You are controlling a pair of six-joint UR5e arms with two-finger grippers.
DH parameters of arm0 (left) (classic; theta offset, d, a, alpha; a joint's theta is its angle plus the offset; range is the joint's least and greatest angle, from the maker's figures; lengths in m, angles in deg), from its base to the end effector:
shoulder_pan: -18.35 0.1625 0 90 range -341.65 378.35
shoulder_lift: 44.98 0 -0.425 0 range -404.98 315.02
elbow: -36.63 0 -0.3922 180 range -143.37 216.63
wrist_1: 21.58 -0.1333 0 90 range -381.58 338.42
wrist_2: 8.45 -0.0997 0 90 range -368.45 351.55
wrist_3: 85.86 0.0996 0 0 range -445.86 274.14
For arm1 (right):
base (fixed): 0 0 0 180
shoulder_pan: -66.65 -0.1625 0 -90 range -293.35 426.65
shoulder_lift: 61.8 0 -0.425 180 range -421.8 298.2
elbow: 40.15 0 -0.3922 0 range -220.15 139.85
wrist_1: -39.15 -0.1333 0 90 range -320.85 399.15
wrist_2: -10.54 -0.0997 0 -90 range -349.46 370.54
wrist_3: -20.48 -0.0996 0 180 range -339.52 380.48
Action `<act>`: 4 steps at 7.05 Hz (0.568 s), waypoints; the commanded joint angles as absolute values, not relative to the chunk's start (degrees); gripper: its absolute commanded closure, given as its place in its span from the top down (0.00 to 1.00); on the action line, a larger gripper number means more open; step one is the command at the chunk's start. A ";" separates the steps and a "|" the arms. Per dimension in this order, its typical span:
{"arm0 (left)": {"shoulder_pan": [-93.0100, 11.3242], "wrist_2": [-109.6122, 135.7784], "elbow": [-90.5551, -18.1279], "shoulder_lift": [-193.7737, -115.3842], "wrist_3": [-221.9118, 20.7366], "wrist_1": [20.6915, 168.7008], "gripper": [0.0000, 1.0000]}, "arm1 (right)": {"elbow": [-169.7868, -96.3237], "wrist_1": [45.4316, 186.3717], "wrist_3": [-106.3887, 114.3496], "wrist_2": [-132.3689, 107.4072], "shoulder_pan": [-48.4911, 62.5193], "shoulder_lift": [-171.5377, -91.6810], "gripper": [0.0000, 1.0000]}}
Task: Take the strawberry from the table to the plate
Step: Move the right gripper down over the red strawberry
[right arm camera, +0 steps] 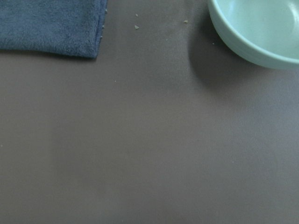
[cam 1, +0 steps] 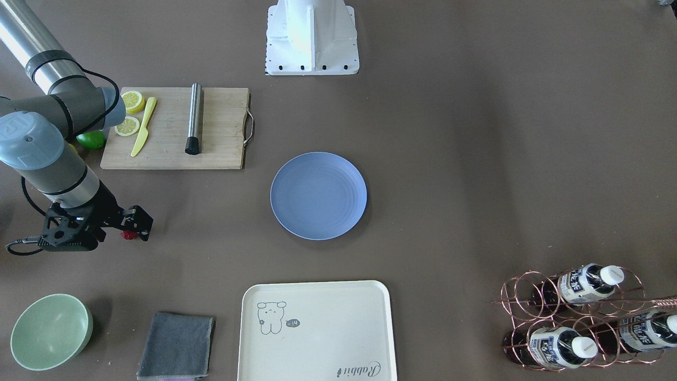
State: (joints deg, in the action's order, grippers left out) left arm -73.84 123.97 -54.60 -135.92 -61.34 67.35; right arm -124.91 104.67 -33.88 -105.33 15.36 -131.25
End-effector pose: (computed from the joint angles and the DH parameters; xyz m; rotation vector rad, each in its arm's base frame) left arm -0.0852 -0.4971 0.6442 0.1900 0.7206 0.3788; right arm -0.3435 -0.5723 0.4620 0.1550 -0.7927 0.1014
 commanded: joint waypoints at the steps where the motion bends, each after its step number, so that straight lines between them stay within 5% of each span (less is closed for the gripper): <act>1: -73.84 124.09 -54.60 -135.95 -61.34 67.36 0.98 | -124.44 104.46 -34.19 -103.82 16.45 -131.59 0.91; 4: -73.76 124.09 -54.60 -136.04 -61.34 67.36 0.98 | -123.21 104.37 -34.19 -102.31 17.43 -131.59 0.83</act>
